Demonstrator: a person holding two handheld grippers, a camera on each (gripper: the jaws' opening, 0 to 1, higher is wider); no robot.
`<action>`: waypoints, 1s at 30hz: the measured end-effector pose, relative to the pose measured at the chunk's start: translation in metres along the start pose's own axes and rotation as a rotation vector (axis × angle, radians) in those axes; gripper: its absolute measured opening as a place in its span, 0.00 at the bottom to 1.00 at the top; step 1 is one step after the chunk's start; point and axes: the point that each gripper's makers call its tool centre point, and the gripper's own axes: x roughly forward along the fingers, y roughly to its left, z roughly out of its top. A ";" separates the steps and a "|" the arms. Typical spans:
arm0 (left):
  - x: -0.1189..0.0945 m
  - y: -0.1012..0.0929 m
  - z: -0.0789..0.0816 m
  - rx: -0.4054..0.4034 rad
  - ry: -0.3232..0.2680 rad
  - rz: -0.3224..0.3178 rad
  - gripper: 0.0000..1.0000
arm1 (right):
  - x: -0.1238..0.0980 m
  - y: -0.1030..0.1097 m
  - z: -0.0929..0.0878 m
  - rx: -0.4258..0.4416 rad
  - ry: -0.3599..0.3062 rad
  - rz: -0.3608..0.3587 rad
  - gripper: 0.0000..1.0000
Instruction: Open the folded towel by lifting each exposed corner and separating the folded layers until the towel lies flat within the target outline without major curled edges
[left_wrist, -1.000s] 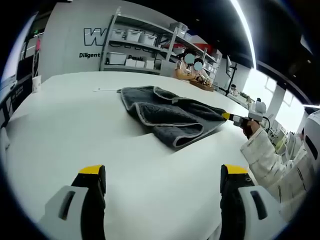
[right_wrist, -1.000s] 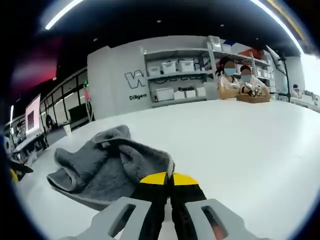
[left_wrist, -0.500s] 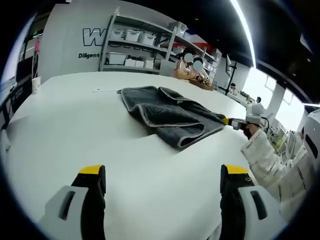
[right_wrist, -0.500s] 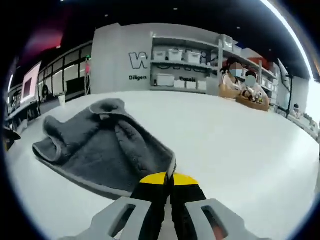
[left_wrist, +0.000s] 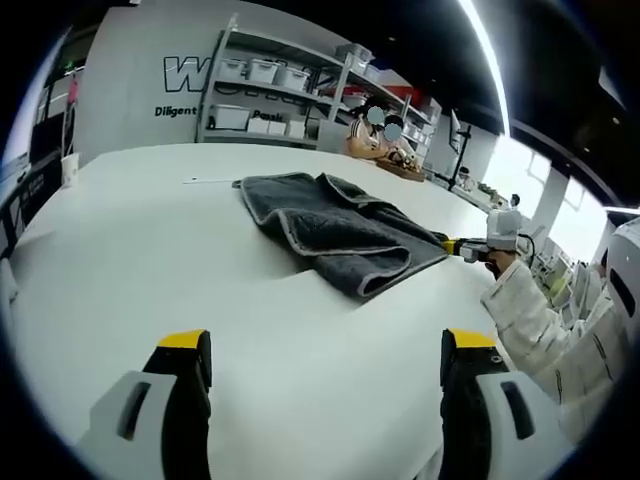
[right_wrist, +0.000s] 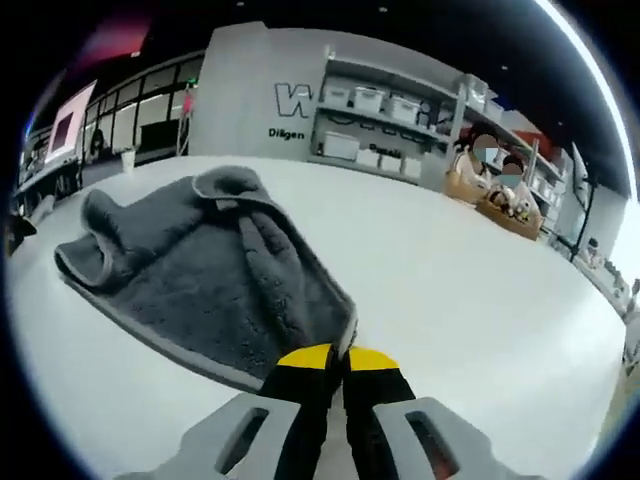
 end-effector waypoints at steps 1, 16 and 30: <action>0.000 0.000 0.000 -0.001 -0.001 0.000 0.94 | 0.000 -0.001 0.000 -0.020 0.003 -0.006 0.00; -0.008 0.010 0.000 -0.016 -0.019 0.016 0.94 | 0.000 -0.032 0.008 -0.200 0.116 -0.071 0.40; -0.008 0.009 0.003 -0.014 -0.027 0.016 0.94 | -0.007 -0.041 0.015 -0.164 0.176 0.048 0.59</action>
